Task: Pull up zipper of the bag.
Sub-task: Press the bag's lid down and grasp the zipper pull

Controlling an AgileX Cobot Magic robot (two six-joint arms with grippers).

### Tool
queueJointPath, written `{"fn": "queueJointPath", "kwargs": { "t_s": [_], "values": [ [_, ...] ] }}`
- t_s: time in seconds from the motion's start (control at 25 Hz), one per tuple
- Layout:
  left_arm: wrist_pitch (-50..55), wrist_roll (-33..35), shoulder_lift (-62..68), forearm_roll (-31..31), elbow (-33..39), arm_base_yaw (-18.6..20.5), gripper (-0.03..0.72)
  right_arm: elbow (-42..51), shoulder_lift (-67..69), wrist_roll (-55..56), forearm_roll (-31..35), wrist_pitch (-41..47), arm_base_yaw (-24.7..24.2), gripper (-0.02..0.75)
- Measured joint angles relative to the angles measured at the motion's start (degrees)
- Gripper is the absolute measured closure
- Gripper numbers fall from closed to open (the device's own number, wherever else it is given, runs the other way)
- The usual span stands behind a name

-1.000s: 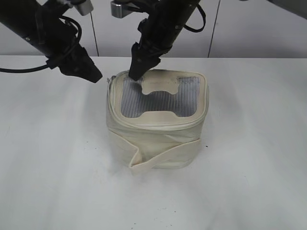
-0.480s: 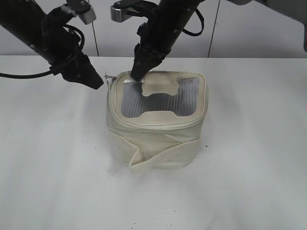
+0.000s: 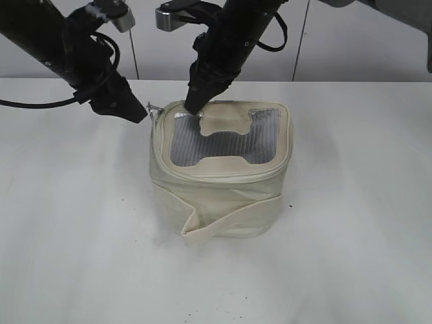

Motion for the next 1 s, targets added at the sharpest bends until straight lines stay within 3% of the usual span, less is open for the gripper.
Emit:
{"fn": "queueJointPath", "kwargs": {
  "t_s": [0.24,0.4,0.76,1.0],
  "values": [
    [-6.07,2.16,0.44,1.37,0.0,-1.83,0.118,0.0,0.0,0.12,0.0,0.0,0.0,0.697],
    [-10.0,5.08,0.08,7.85,0.0,-4.06,0.118,0.0,-0.05,0.2,0.0,0.07,0.0,0.7],
    [-11.55,8.83,0.08,18.01,0.0,-7.34,0.118,0.0,-0.05,0.38,-0.16,0.29,-0.28,0.7],
    [-8.93,8.57,0.08,19.06,0.0,-8.62,0.151,0.0,-0.05,0.51,-0.41,0.29,-0.73,0.7]
  ]
}}
